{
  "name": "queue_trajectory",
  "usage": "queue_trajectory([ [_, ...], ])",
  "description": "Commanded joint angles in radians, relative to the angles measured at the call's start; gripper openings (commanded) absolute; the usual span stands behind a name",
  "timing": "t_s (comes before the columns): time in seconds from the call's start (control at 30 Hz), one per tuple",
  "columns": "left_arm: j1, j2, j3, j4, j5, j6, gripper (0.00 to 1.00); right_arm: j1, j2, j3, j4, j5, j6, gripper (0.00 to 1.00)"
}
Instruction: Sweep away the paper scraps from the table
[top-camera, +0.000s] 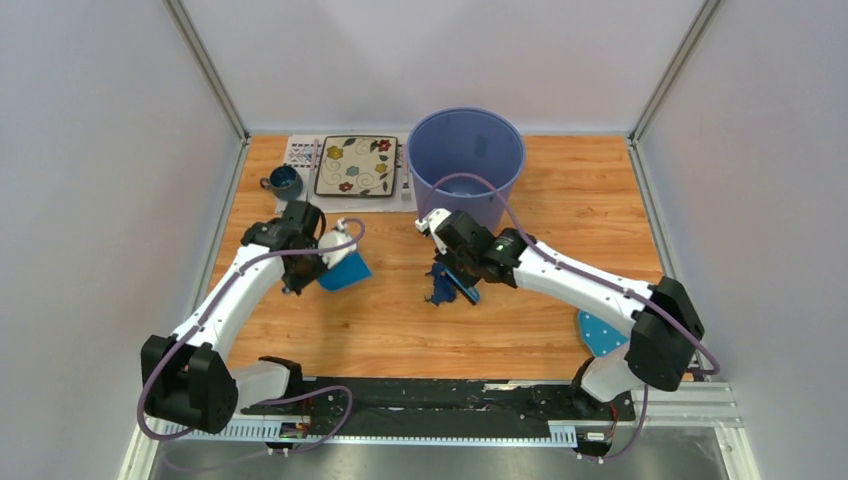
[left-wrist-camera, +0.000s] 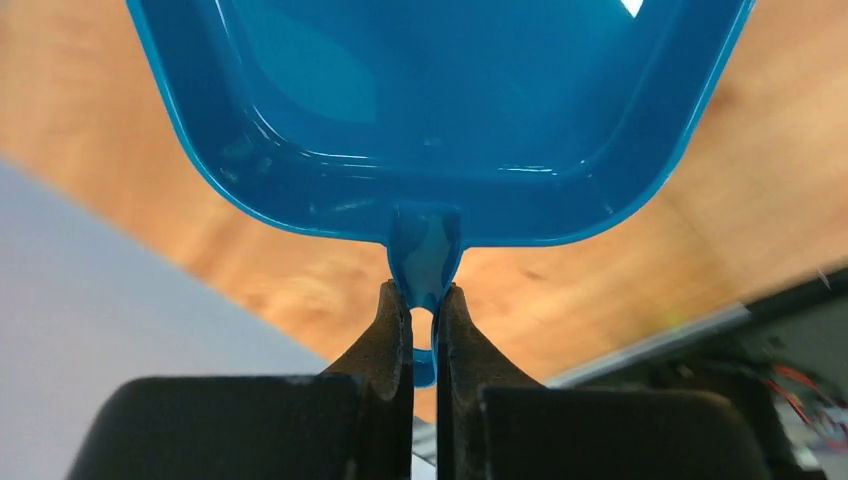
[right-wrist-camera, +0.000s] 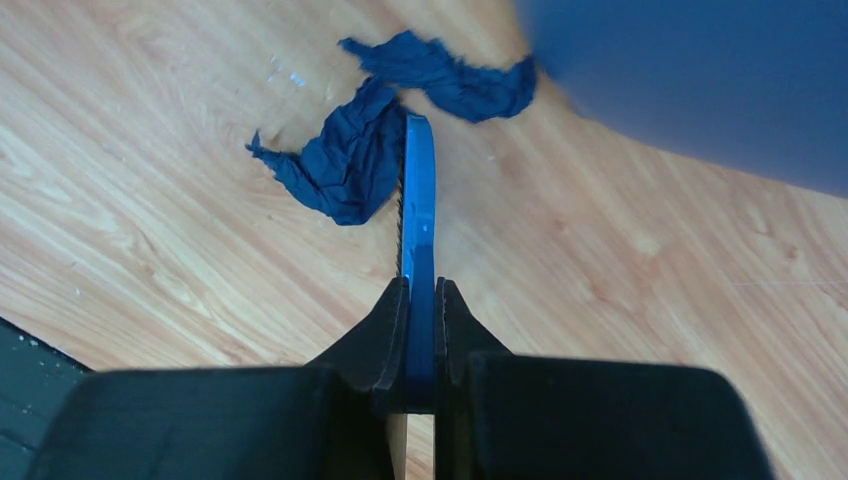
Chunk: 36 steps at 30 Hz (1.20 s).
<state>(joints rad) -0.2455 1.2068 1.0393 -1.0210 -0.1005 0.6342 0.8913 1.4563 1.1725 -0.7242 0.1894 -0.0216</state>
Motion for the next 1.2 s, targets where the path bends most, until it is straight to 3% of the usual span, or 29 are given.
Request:
queue_trajectory([
  [0.0, 0.003, -0.073, -0.159, -0.077, 0.140, 0.024, 0.00, 0.073, 0.062, 0.050, -0.034, 0.006, 0.058, 0.00],
  [0.2, -0.009, -0.058, -0.324, -0.088, 0.235, 0.088, 0.00, 0.136, 0.104, 0.114, 0.063, -0.123, 0.293, 0.00],
  [0.37, -0.070, -0.041, -0.393, -0.024, 0.185, 0.099, 0.00, 0.136, 0.147, 0.179, 0.160, -0.173, 0.402, 0.00],
  [0.57, -0.092, -0.036, -0.398, -0.048, 0.145, 0.137, 0.00, 0.135, 0.119, 0.285, 0.000, -0.012, 0.396, 0.00],
  [0.7, -0.124, -0.049, -0.403, -0.068, 0.157, 0.160, 0.00, 0.136, 0.029, 0.214, -0.043, 0.143, 0.469, 0.00],
  [0.77, -0.170, -0.038, -0.404, -0.070, 0.147, 0.145, 0.00, 0.135, -0.008, 0.149, -0.063, 0.151, 0.517, 0.00],
  [1.0, -0.202, 0.019, -0.390, -0.039, 0.153, 0.117, 0.00, 0.138, 0.013, -0.045, 0.034, -0.037, 0.686, 0.00],
  [1.17, -0.204, 0.049, -0.374, -0.033, 0.183, 0.105, 0.00, 0.147, 0.137, 0.022, 0.207, -0.246, 0.689, 0.00],
])
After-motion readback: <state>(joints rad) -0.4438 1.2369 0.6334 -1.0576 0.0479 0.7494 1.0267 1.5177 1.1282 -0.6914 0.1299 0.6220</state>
